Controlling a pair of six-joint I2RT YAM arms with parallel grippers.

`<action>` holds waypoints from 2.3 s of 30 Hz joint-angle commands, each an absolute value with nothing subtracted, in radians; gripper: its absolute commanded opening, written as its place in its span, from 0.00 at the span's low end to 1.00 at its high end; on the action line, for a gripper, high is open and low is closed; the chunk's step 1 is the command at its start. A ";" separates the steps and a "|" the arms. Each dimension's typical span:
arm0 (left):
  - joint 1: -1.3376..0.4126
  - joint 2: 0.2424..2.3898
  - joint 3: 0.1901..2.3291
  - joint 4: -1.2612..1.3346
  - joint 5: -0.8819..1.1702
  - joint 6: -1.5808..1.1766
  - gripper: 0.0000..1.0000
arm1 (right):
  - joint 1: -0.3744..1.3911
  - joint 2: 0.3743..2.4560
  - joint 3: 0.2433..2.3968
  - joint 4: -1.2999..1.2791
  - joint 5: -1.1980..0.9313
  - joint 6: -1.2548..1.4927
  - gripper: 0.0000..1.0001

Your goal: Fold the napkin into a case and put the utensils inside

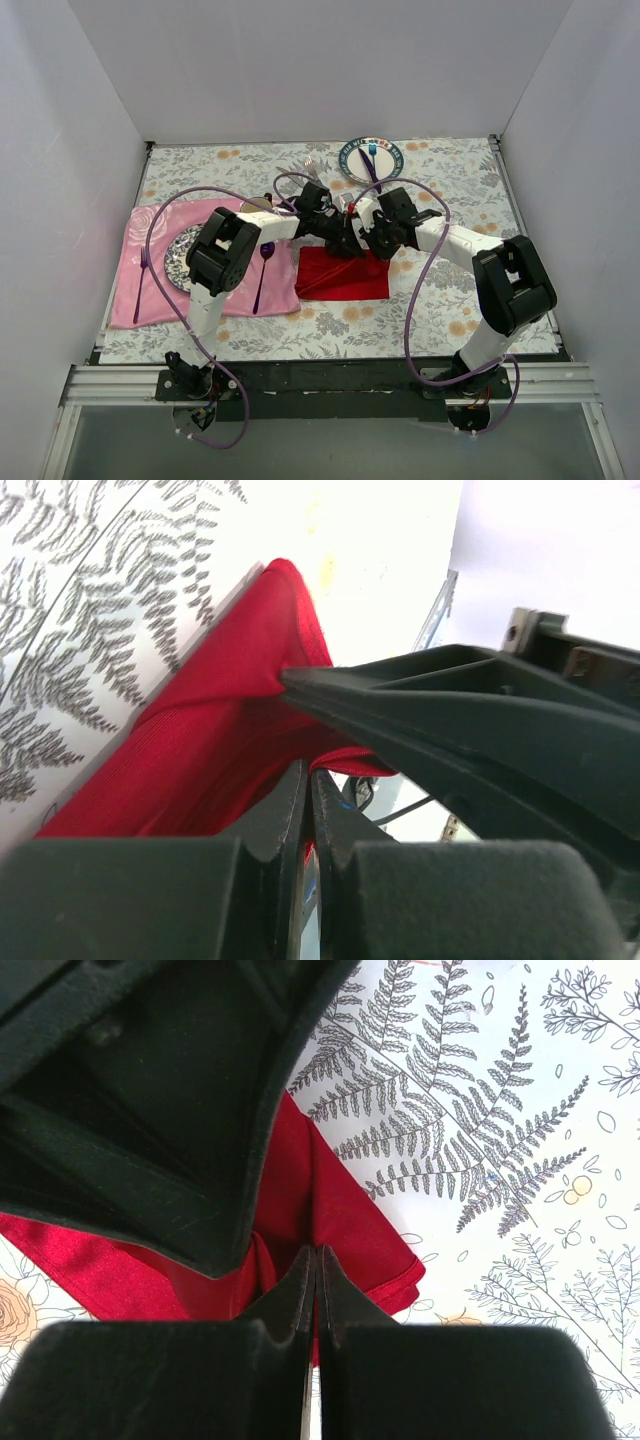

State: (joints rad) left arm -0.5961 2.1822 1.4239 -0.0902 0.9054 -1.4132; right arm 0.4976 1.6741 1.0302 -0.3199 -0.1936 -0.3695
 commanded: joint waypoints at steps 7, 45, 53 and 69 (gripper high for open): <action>-0.617 2.181 1.430 -0.216 0.867 -1.305 0.00 | 0.482 1.661 1.077 -0.362 -0.256 -0.364 0.01; -0.607 2.201 1.526 -0.219 0.839 -1.359 0.00 | 0.465 1.575 0.996 -0.307 -0.287 -0.442 0.01; -0.604 2.256 1.514 -0.284 0.775 -1.336 0.00 | 0.463 1.560 1.012 -0.314 -0.270 -0.431 0.01; -0.603 2.292 1.517 -0.325 0.750 -1.324 0.00 | 0.462 1.569 1.074 -0.350 -0.293 -0.344 0.74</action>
State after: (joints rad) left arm -0.6098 2.2730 1.5074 -0.2695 0.8146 -1.3560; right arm 0.4648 1.5993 1.0256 -0.3523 -0.2687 -0.3832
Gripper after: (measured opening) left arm 0.018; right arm 0.705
